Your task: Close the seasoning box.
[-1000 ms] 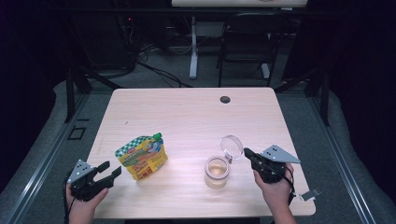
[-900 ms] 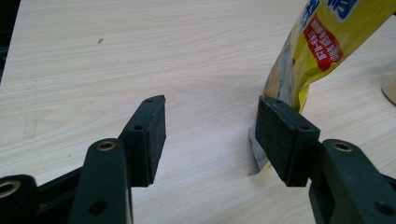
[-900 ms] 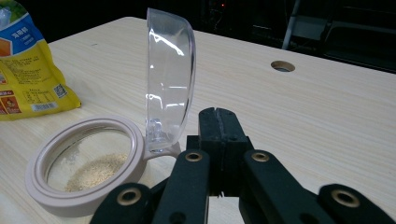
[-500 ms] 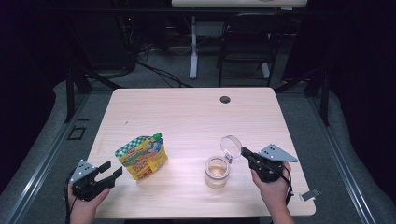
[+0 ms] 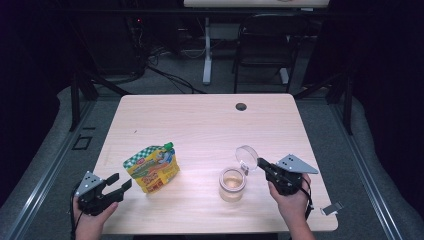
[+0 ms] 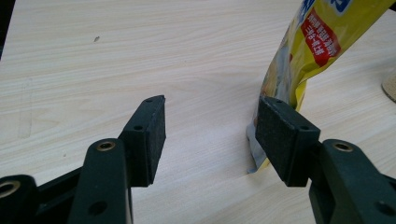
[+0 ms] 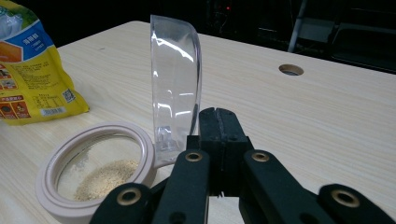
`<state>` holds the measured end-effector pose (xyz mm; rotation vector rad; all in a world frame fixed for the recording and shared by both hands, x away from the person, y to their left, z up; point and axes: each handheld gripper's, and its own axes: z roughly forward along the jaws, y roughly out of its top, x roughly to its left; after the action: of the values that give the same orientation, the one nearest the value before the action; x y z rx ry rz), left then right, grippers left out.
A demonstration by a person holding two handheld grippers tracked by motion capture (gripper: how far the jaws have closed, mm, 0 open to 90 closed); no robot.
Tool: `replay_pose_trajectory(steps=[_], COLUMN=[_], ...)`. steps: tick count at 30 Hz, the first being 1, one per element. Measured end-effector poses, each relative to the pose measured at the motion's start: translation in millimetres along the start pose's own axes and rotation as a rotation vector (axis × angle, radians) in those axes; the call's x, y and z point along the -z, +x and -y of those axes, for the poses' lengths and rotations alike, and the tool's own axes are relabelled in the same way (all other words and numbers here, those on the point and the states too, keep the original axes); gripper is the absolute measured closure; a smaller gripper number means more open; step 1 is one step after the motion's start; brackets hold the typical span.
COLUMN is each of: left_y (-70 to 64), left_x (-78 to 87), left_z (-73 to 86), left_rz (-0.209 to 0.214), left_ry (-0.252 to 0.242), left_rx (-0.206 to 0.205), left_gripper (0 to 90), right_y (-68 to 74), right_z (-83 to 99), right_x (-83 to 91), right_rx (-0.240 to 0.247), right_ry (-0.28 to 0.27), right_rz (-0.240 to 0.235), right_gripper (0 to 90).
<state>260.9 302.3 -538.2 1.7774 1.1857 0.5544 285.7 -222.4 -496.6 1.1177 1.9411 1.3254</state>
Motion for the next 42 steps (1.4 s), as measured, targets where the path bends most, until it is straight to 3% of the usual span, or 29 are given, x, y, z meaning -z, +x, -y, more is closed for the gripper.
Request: replay_pose_trajectory(steps=[17,32,42], left_y=[0.8,2.0,2.5], left_x=[1.4,1.0,-0.5], left_z=[0.3,0.5,0.7], left_rz=[0.001,0.003,-0.001], left_ry=[-0.005,-0.007,-0.001], left_rx=[0.011,0.011,0.011], left_gripper=[43.1,43.0,43.0], right_y=[7.9,40.4,47.2], right_z=[-0.8,2.6,4.0], right_x=[2.6,-7.0,-7.8], right_rx=[0.03,0.105,0.121], right_ry=[0.003,0.031,0.033], right_rz=[-0.021,-0.105,-0.13], right_gripper=[90.0,90.0,90.0])
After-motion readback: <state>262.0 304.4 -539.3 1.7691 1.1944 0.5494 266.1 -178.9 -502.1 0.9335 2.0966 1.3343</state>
